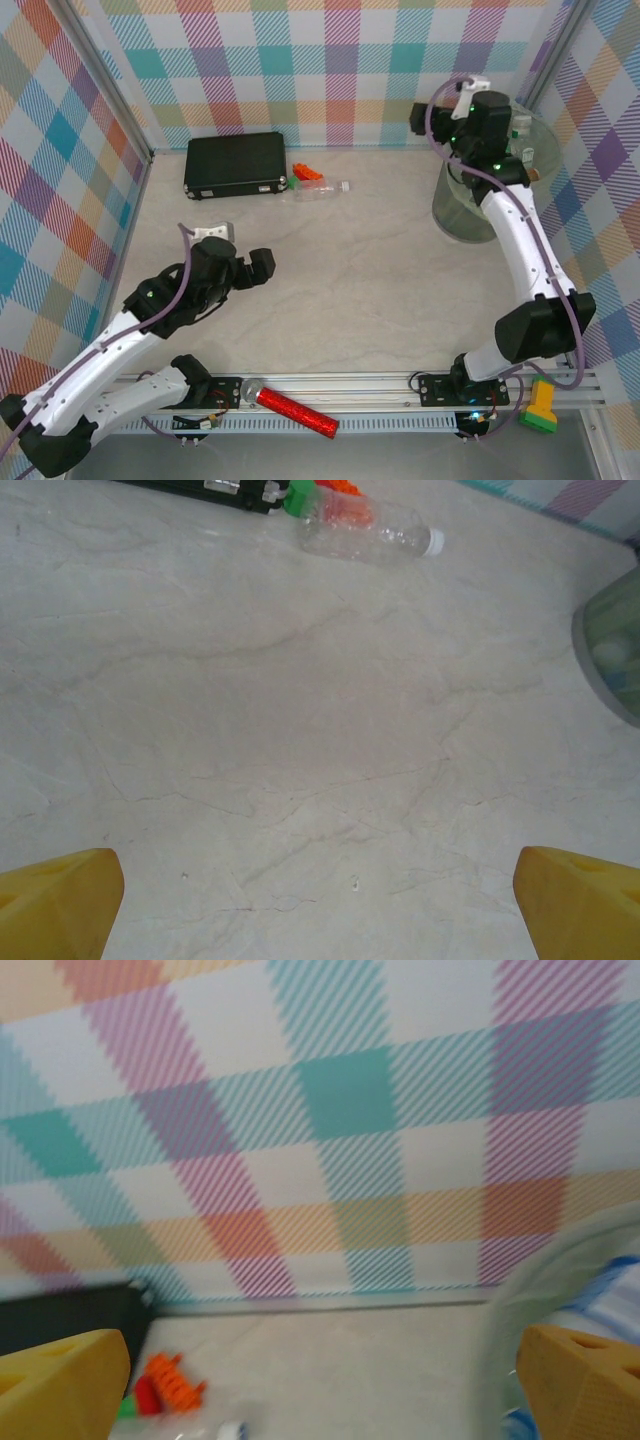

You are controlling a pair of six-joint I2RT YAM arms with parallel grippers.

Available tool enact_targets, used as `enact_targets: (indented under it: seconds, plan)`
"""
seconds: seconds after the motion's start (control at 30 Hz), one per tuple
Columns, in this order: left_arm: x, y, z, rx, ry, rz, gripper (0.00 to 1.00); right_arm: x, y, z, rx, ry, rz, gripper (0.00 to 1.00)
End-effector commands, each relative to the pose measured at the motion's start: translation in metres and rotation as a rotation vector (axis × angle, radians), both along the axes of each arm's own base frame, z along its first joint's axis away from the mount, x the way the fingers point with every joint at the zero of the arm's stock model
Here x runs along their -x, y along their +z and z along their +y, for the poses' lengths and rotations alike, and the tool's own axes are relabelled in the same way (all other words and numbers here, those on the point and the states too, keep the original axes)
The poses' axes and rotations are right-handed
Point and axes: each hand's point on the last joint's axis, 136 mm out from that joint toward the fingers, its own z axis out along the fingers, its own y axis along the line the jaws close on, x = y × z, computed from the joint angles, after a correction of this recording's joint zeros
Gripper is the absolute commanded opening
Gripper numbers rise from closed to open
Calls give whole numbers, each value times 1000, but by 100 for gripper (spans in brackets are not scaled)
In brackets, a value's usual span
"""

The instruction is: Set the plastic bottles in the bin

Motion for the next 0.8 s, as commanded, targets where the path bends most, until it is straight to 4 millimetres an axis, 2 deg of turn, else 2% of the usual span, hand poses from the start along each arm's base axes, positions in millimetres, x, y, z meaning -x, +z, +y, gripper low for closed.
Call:
enact_targets:
  seconds: [0.0,0.2,0.4,0.6,0.77]
  plan:
    - [-12,-3,-8,-20,-21,-21,100,19,-18,32,-15,84,51,99]
    - [-26,-10,-16,-50,-18,-16,100,32,-70,87,-19,176,180,99]
    - [-32,-17,-18,-83,-10,6,99,28,-131,122,-91,215,351,99]
    - [-27,-17,-15,-74,-8,17,100,12,-189,148,-261,205,527,99]
    - [-20,-16,-20,-55,-54,20,100,-6,-223,161,-375,162,611,99]
